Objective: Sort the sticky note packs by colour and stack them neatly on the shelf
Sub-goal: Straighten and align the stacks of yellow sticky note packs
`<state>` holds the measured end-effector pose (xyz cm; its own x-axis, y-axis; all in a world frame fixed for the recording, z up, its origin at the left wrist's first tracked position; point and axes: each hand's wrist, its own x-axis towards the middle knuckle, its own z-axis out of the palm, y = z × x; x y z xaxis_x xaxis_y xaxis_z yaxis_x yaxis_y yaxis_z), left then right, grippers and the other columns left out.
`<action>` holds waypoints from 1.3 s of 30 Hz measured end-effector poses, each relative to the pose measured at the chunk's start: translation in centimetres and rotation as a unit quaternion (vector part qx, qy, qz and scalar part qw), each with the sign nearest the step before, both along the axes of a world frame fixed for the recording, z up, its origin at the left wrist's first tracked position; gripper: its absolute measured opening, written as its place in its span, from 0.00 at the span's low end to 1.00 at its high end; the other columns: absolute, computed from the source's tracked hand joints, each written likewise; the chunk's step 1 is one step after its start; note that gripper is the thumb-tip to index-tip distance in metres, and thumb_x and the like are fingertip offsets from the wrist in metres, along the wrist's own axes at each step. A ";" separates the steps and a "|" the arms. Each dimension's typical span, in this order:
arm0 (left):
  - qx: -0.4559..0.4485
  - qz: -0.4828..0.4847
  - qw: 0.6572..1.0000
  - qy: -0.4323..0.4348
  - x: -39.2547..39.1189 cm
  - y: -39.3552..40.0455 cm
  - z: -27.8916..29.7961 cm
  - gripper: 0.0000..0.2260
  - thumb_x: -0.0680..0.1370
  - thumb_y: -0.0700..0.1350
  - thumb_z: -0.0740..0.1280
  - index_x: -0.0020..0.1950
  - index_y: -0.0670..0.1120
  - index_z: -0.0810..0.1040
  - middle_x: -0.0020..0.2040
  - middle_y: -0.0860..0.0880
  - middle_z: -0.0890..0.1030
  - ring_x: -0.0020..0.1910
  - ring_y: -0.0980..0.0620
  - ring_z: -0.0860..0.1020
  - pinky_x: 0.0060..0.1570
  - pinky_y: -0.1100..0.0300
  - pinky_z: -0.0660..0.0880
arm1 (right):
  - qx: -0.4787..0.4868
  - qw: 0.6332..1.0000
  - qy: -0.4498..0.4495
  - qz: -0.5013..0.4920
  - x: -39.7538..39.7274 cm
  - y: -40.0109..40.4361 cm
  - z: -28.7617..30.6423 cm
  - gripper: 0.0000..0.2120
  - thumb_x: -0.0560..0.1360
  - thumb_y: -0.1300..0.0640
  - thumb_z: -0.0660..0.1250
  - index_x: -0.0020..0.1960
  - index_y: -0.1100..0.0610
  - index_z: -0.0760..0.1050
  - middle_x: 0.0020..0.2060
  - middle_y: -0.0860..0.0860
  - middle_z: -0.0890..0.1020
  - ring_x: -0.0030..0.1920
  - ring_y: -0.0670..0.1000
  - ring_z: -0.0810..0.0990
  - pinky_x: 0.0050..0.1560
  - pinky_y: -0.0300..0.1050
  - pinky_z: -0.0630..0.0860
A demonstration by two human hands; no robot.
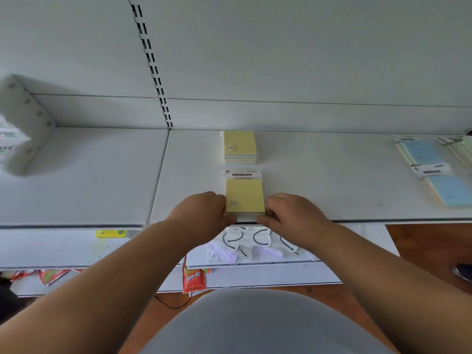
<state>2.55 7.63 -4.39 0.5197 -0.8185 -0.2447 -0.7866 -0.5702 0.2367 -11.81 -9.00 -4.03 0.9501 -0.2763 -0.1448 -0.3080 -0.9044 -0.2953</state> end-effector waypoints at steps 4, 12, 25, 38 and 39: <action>-0.005 -0.006 1.000 -0.011 -0.3 -0.2 0.1 0.14 0.79 0.57 0.60 0.43 0.48 0.70 0.42 0.49 0.74 0.43 0.47 0.76 0.42 0.54 0.74 | -0.014 1.000 -0.018 0.020 -0.1 0.3 -0.5 0.15 0.78 0.46 0.62 0.45 0.58 0.74 0.41 0.51 0.76 0.42 0.54 0.75 0.40 0.48 0.70; -0.011 0.033 0.999 0.010 -0.8 0.3 0.3 0.13 0.78 0.58 0.62 0.42 0.49 0.71 0.39 0.51 0.72 0.41 0.49 0.75 0.40 0.56 0.72 | 0.013 0.999 -0.030 0.023 -0.3 0.0 -0.6 0.14 0.77 0.45 0.65 0.42 0.56 0.74 0.39 0.49 0.75 0.41 0.54 0.75 0.38 0.47 0.68; -0.341 0.307 0.782 0.422 -5.5 -0.2 1.4 0.23 0.83 0.56 0.54 0.77 0.53 0.62 0.72 0.56 0.68 0.71 0.57 0.66 0.69 0.67 0.56 | 0.600 0.735 -0.183 -0.258 2.5 4.3 -0.3 0.26 0.75 0.30 0.47 0.63 0.39 0.71 0.65 0.37 0.76 0.62 0.33 0.73 0.66 0.34 0.65; -0.320 0.303 0.771 0.460 -5.2 -0.4 1.9 0.25 0.82 0.57 0.55 0.78 0.55 0.56 0.75 0.59 0.63 0.71 0.60 0.63 0.65 0.64 0.56 | 0.534 0.785 -0.162 -0.270 2.6 3.9 -1.0 0.51 0.60 0.18 0.52 0.77 0.41 0.55 0.76 0.40 0.61 0.75 0.41 0.59 0.77 0.50 0.53; -0.325 0.303 0.769 0.460 -5.1 -0.3 2.1 0.24 0.82 0.57 0.55 0.78 0.55 0.57 0.73 0.60 0.65 0.70 0.61 0.64 0.65 0.65 0.56 | 0.533 0.787 -0.159 -0.267 2.6 3.9 -1.1 0.51 0.59 0.17 0.52 0.77 0.40 0.56 0.75 0.39 0.63 0.74 0.41 0.61 0.77 0.50 0.54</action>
<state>-2.60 7.32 -2.32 0.7045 -0.6001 -0.3788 0.2476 -0.2925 0.9237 -9.20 -5.10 -5.15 0.7750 -0.5309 -0.3429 -0.3171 0.1426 -0.9376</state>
